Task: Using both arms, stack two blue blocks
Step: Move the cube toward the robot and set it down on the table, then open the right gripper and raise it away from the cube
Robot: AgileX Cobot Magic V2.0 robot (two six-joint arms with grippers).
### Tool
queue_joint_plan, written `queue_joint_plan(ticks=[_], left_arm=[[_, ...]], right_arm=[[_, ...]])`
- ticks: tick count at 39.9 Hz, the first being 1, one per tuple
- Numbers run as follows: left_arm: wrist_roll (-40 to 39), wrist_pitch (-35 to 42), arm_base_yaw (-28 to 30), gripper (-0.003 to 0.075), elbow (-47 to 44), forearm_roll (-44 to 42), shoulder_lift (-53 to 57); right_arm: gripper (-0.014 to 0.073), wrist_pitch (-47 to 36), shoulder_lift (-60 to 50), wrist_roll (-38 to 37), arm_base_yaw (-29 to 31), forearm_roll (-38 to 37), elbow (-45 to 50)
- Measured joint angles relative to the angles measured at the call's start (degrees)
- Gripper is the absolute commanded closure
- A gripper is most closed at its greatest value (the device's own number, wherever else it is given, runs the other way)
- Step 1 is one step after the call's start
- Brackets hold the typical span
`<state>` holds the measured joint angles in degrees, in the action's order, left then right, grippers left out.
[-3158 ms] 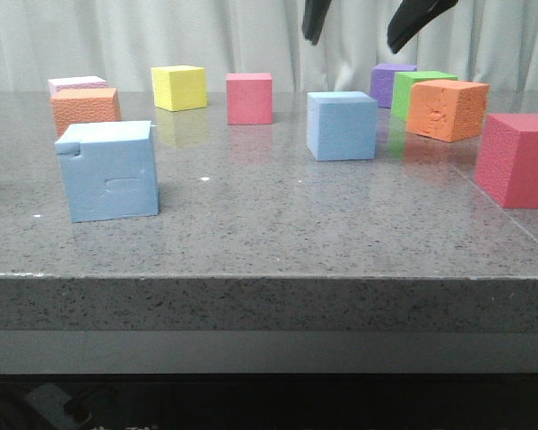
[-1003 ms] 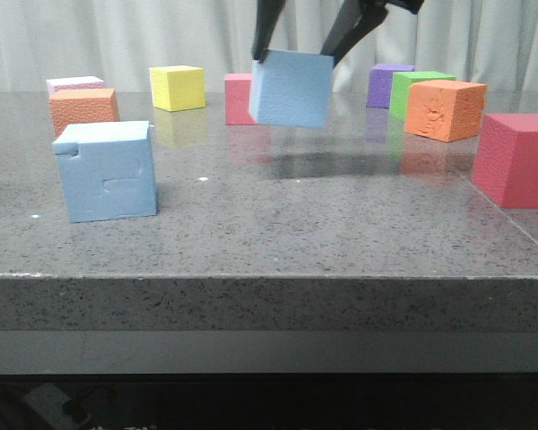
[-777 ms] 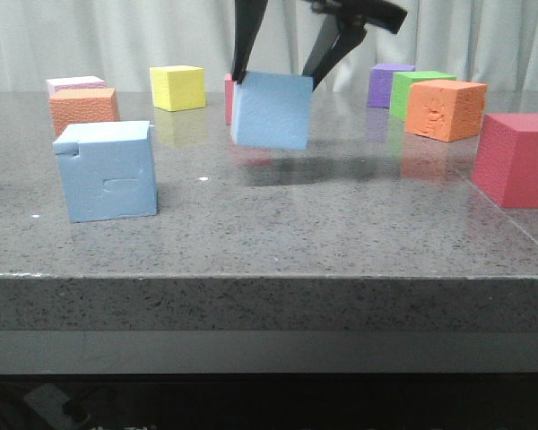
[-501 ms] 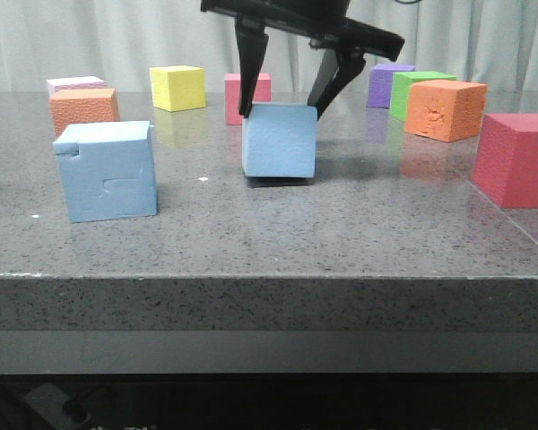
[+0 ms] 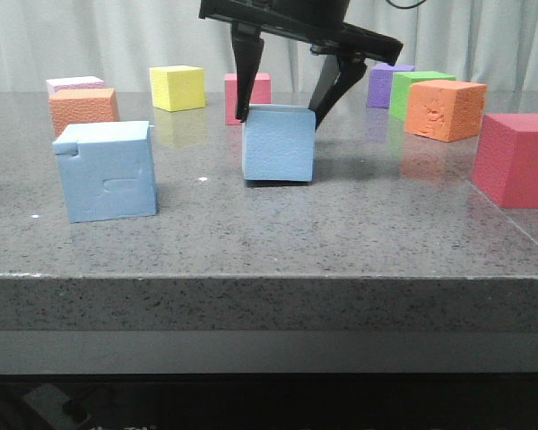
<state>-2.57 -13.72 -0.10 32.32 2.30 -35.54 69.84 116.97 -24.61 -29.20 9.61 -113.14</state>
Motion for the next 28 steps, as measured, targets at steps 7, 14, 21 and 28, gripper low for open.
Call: queue_joint_plan(ticks=[7, 14, 21, 28], left_arm=[[0.0, 0.0, 0.0, 0.0049, 0.0, 0.0, 0.0], [0.0, 0.0, 0.0, 0.0049, 0.0, 0.0, 0.0], [0.0, 0.0, 0.0, 0.0049, 0.0, 0.0, 0.0], [0.0, 0.0, 0.0, 0.0049, 0.0, 0.0, 0.0]], right_arm=[[-0.0022, 0.0, 0.6, 0.0, 0.0, 0.0, 0.0], [-0.0022, 0.9, 0.5, -0.1, 0.0, 0.0, -1.7], [-0.0016, 1.1, -1.3, 0.2, 0.0, 0.0, -3.8], [0.0013, 1.0, -2.4, 1.6, 0.0, 0.0, -4.7]])
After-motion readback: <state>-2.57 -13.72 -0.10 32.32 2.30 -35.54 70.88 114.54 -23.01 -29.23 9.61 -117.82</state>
